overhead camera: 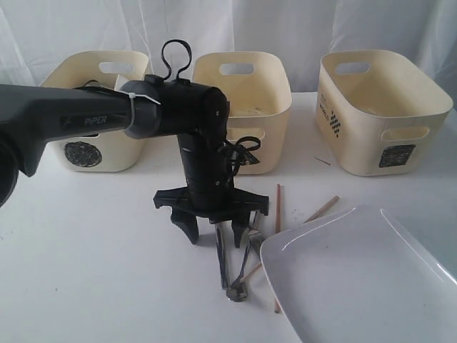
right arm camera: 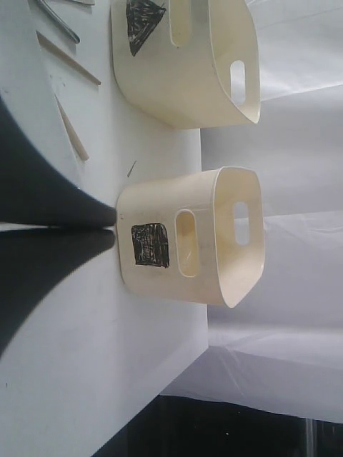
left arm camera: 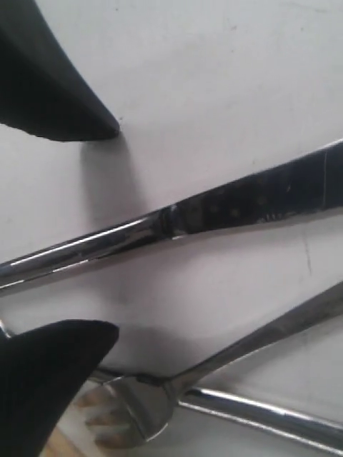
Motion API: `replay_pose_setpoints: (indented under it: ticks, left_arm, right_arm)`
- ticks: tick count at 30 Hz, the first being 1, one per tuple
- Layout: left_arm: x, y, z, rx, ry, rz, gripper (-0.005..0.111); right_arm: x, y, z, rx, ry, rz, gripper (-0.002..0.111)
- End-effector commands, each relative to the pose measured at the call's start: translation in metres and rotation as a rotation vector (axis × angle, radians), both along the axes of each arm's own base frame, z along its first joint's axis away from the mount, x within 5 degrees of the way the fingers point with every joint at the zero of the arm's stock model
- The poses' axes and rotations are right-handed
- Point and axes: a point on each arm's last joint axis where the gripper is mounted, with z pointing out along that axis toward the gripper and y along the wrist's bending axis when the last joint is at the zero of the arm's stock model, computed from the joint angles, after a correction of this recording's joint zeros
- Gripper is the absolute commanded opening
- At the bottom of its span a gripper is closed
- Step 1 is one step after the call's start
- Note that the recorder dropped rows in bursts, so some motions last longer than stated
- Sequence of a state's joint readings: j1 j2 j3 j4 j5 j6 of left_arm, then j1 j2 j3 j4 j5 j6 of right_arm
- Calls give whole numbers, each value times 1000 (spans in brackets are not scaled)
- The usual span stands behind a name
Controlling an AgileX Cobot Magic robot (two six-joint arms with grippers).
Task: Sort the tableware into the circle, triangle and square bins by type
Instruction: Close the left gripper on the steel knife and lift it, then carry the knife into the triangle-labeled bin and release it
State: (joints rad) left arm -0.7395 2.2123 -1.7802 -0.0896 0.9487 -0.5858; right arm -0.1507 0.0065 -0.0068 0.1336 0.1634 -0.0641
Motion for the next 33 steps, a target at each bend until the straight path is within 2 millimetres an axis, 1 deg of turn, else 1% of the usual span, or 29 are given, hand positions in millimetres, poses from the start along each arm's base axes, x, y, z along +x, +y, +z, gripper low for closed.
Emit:
replay_pose_setpoints:
  ticks: [1, 5, 7, 14, 21, 24, 26, 28, 33]
  left_arm:
    - [-6, -2, -5, 19, 44, 9, 72]
    - [-7, -2, -6, 32, 50, 3, 71]
    - [-7, -2, -6, 32, 50, 3, 67]
    - [-8, 1, -6, 65, 54, -11, 40]
    - [-10, 6, -6, 106, 67, -123, 1]
    - [-11, 8, -5, 122, 72, -169, 0]
    - [-11, 10, 2, 130, 51, -178, 0]
    - [-10, 12, 12, 132, 20, -183, 0]
    - [-12, 18, 46, 111, -60, -207, 0]
  right_arm:
    - [0, 0, -1, -11, -6, 2, 0]
    - [0, 0, -1, -11, -6, 2, 0]
    - [0, 0, -1, -11, -6, 2, 0]
    - [0, 0, -1, -11, -6, 2, 0]
    - [0, 0, -1, -11, -6, 2, 0]
    - [0, 0, -1, -11, -6, 2, 0]
    - [0, 0, -1, -11, -6, 2, 0]
    - [0, 0, -1, -11, -6, 2, 0]
    - [0, 0, -1, -11, -6, 2, 0]
